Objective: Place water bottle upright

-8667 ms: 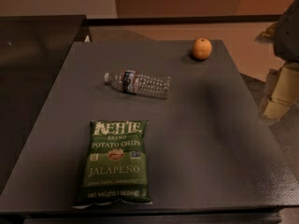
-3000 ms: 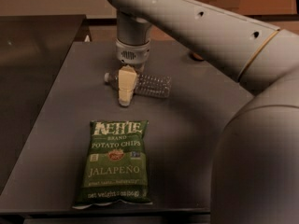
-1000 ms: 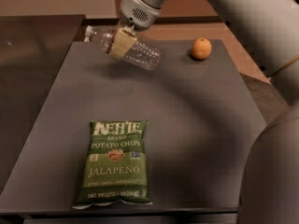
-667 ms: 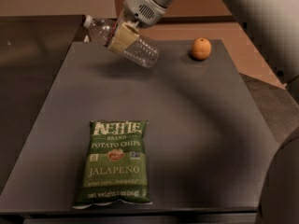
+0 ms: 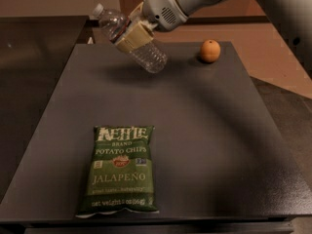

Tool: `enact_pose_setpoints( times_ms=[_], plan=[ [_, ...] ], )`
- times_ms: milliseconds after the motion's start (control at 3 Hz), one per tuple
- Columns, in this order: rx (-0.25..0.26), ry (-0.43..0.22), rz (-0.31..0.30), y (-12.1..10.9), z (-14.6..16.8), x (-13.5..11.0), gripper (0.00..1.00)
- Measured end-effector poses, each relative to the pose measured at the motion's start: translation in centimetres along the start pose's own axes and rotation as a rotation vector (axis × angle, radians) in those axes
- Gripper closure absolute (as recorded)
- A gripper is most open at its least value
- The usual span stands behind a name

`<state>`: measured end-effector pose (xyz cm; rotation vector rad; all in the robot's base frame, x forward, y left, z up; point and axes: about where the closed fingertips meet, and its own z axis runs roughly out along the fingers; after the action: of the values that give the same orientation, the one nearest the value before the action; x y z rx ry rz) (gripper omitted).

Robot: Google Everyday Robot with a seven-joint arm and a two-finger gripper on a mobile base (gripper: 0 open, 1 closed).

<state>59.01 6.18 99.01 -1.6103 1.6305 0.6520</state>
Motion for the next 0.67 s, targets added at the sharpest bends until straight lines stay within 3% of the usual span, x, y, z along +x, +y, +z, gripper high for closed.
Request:
enact_pose_setpoints(
  times_ms=[667],
  plan=[
    [0.043,-0.209,0.066,0.72,-1.75,0.86,1.00]
  ],
)
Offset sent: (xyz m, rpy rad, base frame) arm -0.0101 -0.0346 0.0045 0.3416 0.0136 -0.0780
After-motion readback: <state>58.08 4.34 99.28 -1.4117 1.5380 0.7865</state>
